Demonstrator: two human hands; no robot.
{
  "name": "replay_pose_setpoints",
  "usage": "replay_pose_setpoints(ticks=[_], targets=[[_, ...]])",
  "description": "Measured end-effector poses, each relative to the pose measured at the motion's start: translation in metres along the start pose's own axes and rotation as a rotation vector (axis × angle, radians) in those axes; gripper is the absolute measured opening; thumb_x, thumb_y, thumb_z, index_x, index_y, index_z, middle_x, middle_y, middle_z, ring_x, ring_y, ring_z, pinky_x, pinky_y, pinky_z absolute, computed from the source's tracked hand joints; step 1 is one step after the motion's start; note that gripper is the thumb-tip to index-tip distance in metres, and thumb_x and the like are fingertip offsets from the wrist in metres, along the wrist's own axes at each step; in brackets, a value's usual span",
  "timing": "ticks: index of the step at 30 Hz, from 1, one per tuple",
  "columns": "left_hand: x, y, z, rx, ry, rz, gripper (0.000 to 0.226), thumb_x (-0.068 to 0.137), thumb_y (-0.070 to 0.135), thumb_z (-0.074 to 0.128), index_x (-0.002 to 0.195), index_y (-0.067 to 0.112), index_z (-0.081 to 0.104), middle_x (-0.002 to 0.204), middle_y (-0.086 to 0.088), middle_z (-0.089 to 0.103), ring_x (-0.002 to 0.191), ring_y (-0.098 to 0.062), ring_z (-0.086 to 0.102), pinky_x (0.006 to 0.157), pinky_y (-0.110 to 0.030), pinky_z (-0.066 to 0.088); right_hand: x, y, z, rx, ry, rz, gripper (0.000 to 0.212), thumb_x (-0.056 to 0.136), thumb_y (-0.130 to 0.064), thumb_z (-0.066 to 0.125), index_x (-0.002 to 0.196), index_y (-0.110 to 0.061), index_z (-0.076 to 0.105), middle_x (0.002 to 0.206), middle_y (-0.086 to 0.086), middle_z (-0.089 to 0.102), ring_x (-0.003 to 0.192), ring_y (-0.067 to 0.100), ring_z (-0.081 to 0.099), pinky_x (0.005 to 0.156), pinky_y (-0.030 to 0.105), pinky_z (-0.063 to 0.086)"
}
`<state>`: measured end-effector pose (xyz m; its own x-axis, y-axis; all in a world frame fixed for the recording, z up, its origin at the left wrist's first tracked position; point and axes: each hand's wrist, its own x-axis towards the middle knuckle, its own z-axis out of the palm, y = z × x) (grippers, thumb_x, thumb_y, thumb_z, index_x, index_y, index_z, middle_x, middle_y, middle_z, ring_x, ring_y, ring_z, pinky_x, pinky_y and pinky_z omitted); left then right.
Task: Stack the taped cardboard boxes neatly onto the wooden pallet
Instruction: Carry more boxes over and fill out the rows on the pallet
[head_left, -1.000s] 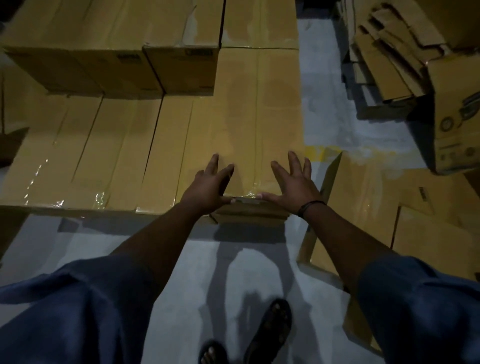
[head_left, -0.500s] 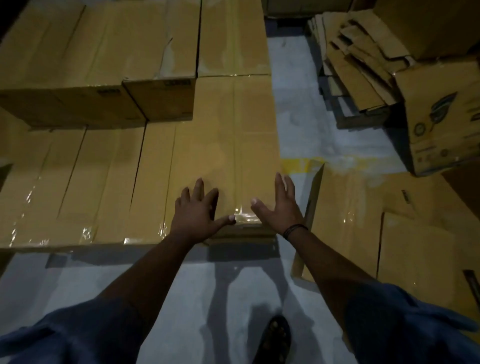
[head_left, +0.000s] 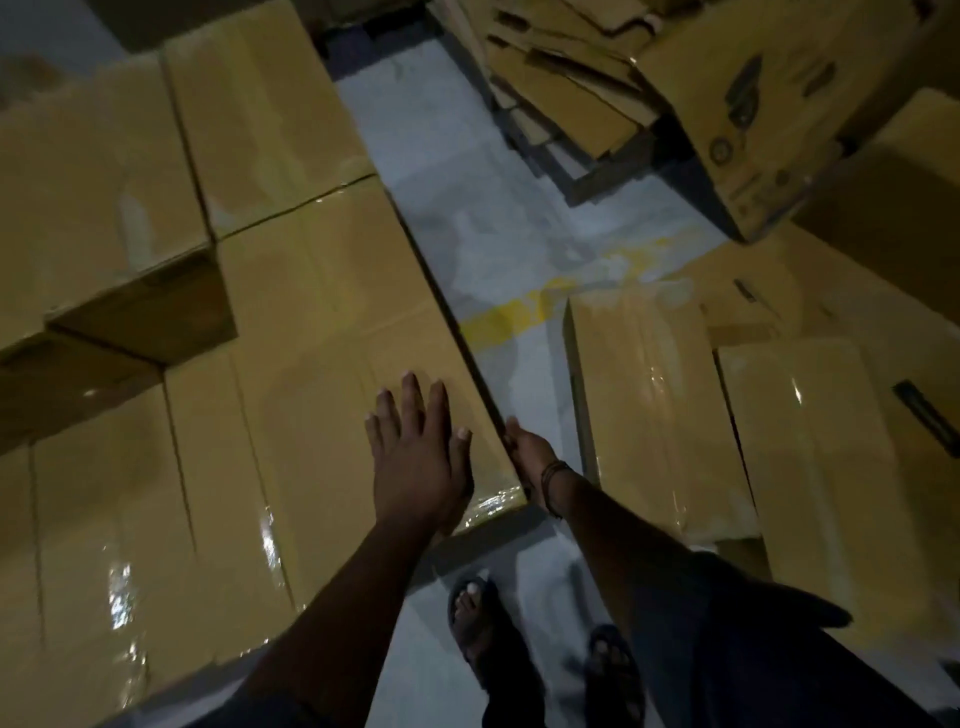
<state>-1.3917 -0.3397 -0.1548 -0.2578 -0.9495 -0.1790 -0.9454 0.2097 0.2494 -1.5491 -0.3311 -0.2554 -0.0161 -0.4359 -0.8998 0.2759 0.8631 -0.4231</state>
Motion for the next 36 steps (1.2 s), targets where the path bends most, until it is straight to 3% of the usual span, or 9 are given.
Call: replay_pose_setpoints(ticks=[4, 10, 17, 25, 28, 31, 34, 36], targets=[[0.026, -0.001, 0.019, -0.042, 0.086, 0.023, 0.062, 0.109, 0.046, 0.026, 0.165, 0.022, 0.016, 0.174, -0.007, -0.001, 0.159, -0.037, -0.006, 0.125, -0.061, 0.006, 0.022, -0.008, -0.002, -0.122, 0.095, -0.058, 0.062, 0.105, -0.052, 0.04, 0.142, -0.004, 0.056, 0.141, 0.017, 0.057, 0.133, 0.036, 0.051, 0.115, 0.043, 0.038], [0.029, -0.004, 0.029, -0.1, 0.151, 0.026, 0.061, 0.109, 0.042, 0.032, 0.165, 0.022, 0.018, 0.174, -0.003, -0.001, 0.16, -0.031, -0.007, 0.126, -0.059, 0.005, 0.07, 0.006, 0.006, -0.055, 0.095, 0.037, 0.075, 0.097, -0.069, 0.042, 0.135, -0.009, 0.062, 0.129, 0.017, 0.066, 0.117, 0.033, 0.061, 0.11, 0.047, 0.043], [0.025, -0.01, 0.027, -0.133, 0.149, 0.026, 0.062, 0.108, 0.041, 0.035, 0.165, 0.021, 0.019, 0.174, -0.003, 0.0, 0.16, -0.032, -0.005, 0.125, -0.062, 0.009, 0.062, 0.0, 0.015, -0.032, 0.016, 0.018, 0.062, 0.107, -0.056, 0.035, 0.139, -0.008, 0.058, 0.136, 0.014, 0.061, 0.124, 0.033, 0.058, 0.106, 0.039, 0.044], [0.03, -0.007, 0.031, -0.092, 0.107, 0.009, 0.063, 0.109, 0.045, 0.032, 0.166, 0.023, 0.016, 0.174, -0.002, -0.003, 0.159, -0.031, -0.008, 0.125, -0.061, 0.008, 0.07, -0.001, 0.013, -0.016, 0.035, 0.042, 0.06, 0.104, -0.057, 0.041, 0.128, -0.008, 0.066, 0.129, 0.02, 0.066, 0.12, 0.035, 0.061, 0.111, 0.049, 0.045], [0.03, -0.01, 0.026, -0.1, 0.08, 0.012, 0.064, 0.108, 0.048, 0.032, 0.166, 0.025, 0.015, 0.174, -0.001, -0.006, 0.159, -0.029, -0.012, 0.127, -0.058, 0.005, 0.053, -0.016, 0.016, -0.056, -0.003, 0.008, 0.078, 0.089, -0.077, 0.048, 0.131, -0.014, 0.067, 0.132, 0.013, 0.066, 0.121, 0.03, 0.061, 0.112, 0.048, 0.045], [0.023, -0.017, 0.016, -0.113, 0.052, 0.002, 0.066, 0.108, 0.05, 0.033, 0.166, 0.024, 0.018, 0.174, -0.003, -0.006, 0.159, -0.028, -0.01, 0.127, -0.055, 0.005, 0.023, -0.048, 0.023, -0.045, -0.051, -0.118, 0.084, 0.087, -0.081, 0.049, 0.14, -0.017, 0.061, 0.146, 0.004, 0.058, 0.133, 0.027, 0.054, 0.117, 0.042, 0.038], [0.008, -0.037, 0.002, -0.159, 0.092, -0.103, 0.066, 0.106, 0.052, 0.034, 0.165, 0.023, 0.022, 0.174, -0.006, -0.001, 0.159, -0.032, -0.004, 0.127, -0.056, 0.006, -0.011, -0.093, 0.038, -0.17, 0.056, -0.264, 0.079, 0.099, -0.069, 0.038, 0.154, -0.013, 0.043, 0.157, 0.007, 0.043, 0.146, 0.026, 0.038, 0.122, 0.037, 0.028], [-0.004, -0.058, -0.006, -0.203, 0.118, -0.22, 0.066, 0.106, 0.053, 0.032, 0.164, 0.024, 0.023, 0.174, -0.008, 0.001, 0.159, -0.035, 0.0, 0.126, -0.057, 0.008, -0.035, -0.118, 0.054, -0.352, 0.159, -0.458, 0.072, 0.103, -0.063, 0.034, 0.158, -0.016, 0.034, 0.163, 0.003, 0.033, 0.152, 0.023, 0.027, 0.121, 0.031, 0.019]])
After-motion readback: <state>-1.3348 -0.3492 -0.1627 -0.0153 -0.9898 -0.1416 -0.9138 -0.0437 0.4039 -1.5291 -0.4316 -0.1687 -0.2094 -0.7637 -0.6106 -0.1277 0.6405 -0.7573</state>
